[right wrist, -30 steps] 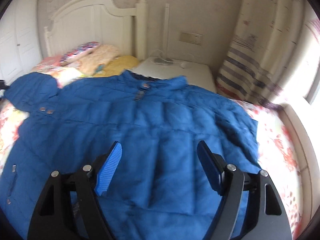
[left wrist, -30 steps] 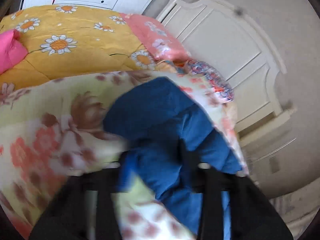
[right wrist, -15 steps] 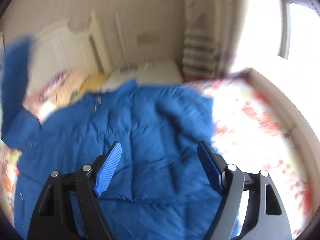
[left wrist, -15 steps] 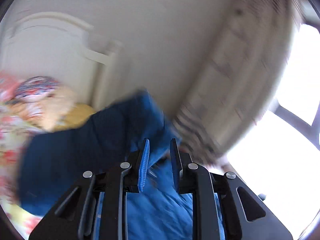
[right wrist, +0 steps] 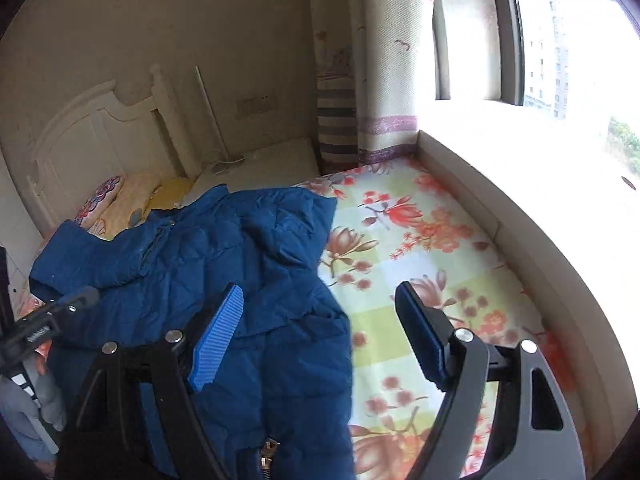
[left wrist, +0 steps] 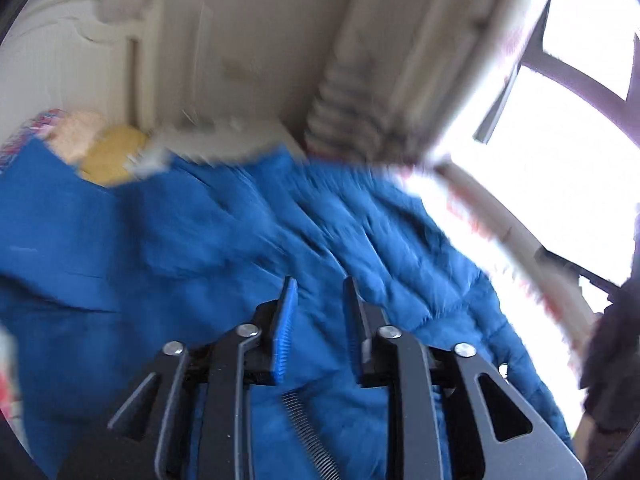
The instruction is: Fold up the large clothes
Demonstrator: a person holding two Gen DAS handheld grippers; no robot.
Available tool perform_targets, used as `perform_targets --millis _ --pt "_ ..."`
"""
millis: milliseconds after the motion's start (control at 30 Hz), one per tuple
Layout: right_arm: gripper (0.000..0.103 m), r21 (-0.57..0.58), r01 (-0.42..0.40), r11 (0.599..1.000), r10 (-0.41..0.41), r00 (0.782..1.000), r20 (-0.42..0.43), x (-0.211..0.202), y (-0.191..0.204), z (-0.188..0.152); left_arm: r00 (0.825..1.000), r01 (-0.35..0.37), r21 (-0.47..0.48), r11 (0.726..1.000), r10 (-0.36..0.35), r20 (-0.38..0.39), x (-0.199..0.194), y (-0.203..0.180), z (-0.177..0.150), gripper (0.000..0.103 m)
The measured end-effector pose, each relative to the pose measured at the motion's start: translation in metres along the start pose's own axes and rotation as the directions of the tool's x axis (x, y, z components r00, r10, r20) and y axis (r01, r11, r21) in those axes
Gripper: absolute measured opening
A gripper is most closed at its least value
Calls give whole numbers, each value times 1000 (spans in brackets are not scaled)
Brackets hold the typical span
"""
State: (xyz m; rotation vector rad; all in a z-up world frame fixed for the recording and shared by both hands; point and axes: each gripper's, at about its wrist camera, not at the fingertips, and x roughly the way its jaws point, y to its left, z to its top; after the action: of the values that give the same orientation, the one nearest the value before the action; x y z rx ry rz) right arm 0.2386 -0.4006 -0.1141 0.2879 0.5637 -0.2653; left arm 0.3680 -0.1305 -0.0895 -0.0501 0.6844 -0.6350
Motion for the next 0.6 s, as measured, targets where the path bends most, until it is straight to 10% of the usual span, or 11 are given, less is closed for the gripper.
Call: perform_targets --millis 100,300,533,600 --pt "77 -5 -126 992 125 990 -63 25 38 -2 970 -214 -107 971 225 98 -54 53 -6 81" --pt "77 -73 -304 950 284 937 -204 95 147 9 927 -374 -284 883 367 -80 -54 141 -40 80" --pt "76 -11 -333 943 314 902 -297 184 218 32 922 -386 -327 863 346 -175 -21 170 -56 80" --pt "49 -9 -354 935 333 890 -312 203 229 30 927 -374 -337 864 332 -176 -19 173 -58 82"
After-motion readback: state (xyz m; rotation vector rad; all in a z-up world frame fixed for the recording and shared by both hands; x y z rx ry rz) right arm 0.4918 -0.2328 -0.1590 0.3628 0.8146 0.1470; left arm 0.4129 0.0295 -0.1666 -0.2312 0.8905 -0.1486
